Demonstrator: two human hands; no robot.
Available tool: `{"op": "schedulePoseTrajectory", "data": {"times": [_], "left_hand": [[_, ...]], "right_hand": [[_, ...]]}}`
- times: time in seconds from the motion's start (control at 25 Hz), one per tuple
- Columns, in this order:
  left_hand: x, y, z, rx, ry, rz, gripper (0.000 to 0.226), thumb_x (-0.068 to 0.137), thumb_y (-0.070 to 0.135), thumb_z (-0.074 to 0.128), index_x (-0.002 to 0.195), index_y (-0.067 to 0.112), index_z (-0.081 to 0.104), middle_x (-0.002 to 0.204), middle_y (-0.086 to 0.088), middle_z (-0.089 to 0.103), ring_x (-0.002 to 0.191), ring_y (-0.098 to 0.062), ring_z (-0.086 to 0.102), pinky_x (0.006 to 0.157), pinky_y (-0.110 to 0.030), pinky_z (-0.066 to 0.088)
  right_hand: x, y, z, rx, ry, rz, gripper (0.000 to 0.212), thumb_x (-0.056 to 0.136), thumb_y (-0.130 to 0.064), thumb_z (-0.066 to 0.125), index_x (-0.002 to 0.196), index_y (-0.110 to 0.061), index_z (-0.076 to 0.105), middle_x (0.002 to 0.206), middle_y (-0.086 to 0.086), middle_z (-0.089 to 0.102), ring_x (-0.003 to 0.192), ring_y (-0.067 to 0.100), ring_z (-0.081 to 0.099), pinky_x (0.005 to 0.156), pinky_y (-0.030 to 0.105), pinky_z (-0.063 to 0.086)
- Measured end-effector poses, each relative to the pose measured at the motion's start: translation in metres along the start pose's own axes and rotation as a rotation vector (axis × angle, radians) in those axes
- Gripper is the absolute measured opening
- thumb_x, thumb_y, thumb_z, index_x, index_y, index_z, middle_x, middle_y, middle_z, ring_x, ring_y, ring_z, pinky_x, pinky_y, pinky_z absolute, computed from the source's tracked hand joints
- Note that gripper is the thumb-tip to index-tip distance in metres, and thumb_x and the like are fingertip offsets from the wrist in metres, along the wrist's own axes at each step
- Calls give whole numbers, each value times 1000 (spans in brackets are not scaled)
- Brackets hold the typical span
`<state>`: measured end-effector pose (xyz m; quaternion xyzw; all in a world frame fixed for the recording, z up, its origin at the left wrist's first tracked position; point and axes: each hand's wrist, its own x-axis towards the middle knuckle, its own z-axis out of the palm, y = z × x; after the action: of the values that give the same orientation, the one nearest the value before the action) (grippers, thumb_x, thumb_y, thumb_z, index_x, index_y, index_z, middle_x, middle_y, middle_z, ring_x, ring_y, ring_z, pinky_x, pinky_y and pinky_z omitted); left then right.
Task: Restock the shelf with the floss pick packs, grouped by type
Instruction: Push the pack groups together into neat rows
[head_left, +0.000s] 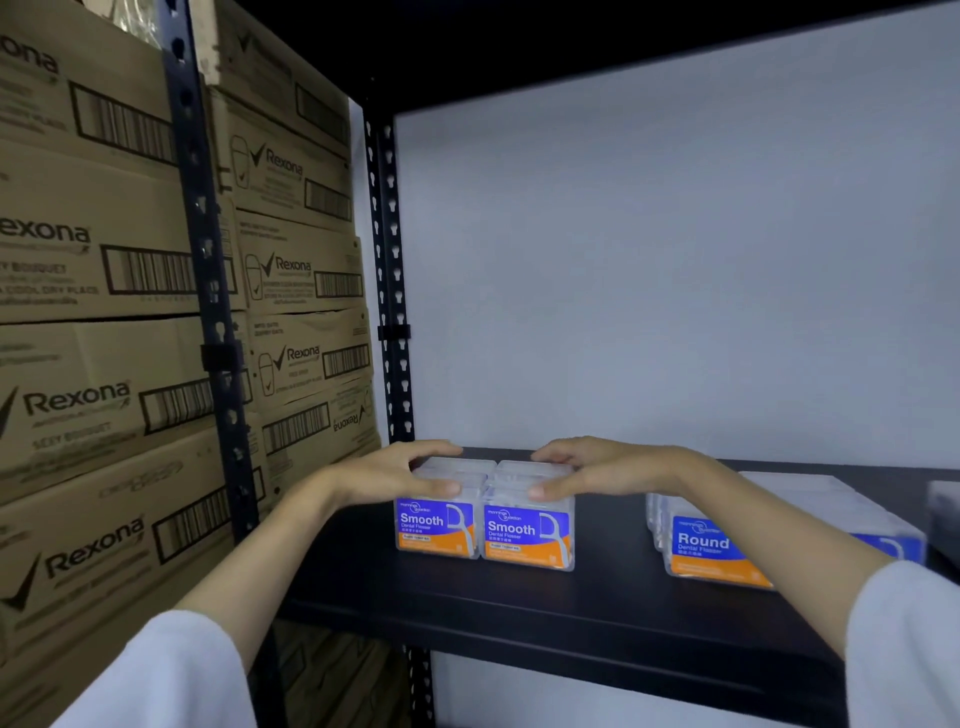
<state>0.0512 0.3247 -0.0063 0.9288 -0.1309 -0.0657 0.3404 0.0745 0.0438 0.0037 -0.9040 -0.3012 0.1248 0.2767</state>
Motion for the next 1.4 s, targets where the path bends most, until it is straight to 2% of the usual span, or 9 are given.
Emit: {"op": "schedulePoseTrajectory", "data": {"times": [0.08, 0.16, 0.32, 0.52, 0.64, 0.84, 1.08, 1.24, 1.4], "left_hand": [[-1, 0, 2, 88, -30, 15, 97, 66, 48, 82, 147, 32, 31, 145, 14, 32, 127, -3, 42, 104, -20, 36], [0, 1, 8, 216, 12, 57, 101, 67, 39, 85, 150, 29, 28, 145, 18, 25, 133, -2, 29, 111, -19, 25], [3, -1, 21, 203, 57, 112, 90, 66, 35, 85, 143, 30, 38, 133, 21, 40, 121, 1, 44, 97, -7, 34], [6, -8, 22, 189, 97, 110, 106, 51, 60, 84, 143, 33, 39, 144, 17, 36, 132, -4, 38, 109, -21, 32], [7, -9, 25, 187, 108, 107, 98, 60, 49, 86, 144, 35, 38, 150, 14, 33, 135, -5, 34, 113, -25, 29], [2, -6, 26, 277, 176, 119, 122, 43, 75, 73, 148, 38, 25, 156, 18, 17, 146, -5, -3, 121, -34, 5], [6, -18, 31, 408, 181, 132, 116, 51, 63, 83, 149, 35, 27, 156, 13, 23, 145, -5, 14, 121, -31, 12], [10, -20, 30, 402, 189, 120, 127, 36, 83, 71, 147, 36, 29, 155, 13, 27, 143, -6, 22, 120, -35, 19], [10, -20, 31, 411, 203, 143, 125, 37, 81, 69, 147, 35, 31, 155, 14, 28, 143, -6, 21, 119, -31, 17]], "right_hand": [[-6, -9, 5, -58, -3, -1, 75, 79, -49, 69, 140, -22, 35, 134, -9, 46, 116, 7, 50, 100, 22, 41], [-7, -15, 12, -131, -10, -32, 71, 79, -44, 72, 136, -20, 39, 133, -8, 50, 112, 7, 53, 91, 16, 43], [-7, -17, 24, -247, 27, -27, 78, 83, -46, 67, 145, -16, 29, 148, 2, 36, 133, 15, 38, 104, 21, 32], [-7, -17, 24, -236, 25, -18, 80, 85, -46, 64, 148, -17, 24, 152, 3, 28, 137, 16, 32, 107, 21, 27], [-4, -14, 25, -260, 44, -11, 91, 83, -51, 63, 151, -15, 13, 158, 3, 18, 143, 16, 21, 113, 24, 21], [-4, -14, 41, -283, 185, -85, 105, 80, -60, 62, 152, -12, 2, 161, 2, -6, 147, 14, -8, 120, 30, 4], [1, -14, 58, -366, 290, -96, 80, 80, -57, 64, 137, -7, 37, 137, 10, 42, 133, 27, 36, 111, 35, 29], [3, -14, 60, -360, 321, -95, 77, 80, -53, 67, 136, -8, 38, 136, 9, 45, 127, 25, 41, 107, 32, 30], [4, -13, 62, -330, 343, -105, 73, 77, -51, 71, 132, -11, 42, 127, 7, 49, 119, 22, 46, 99, 30, 36]]}}
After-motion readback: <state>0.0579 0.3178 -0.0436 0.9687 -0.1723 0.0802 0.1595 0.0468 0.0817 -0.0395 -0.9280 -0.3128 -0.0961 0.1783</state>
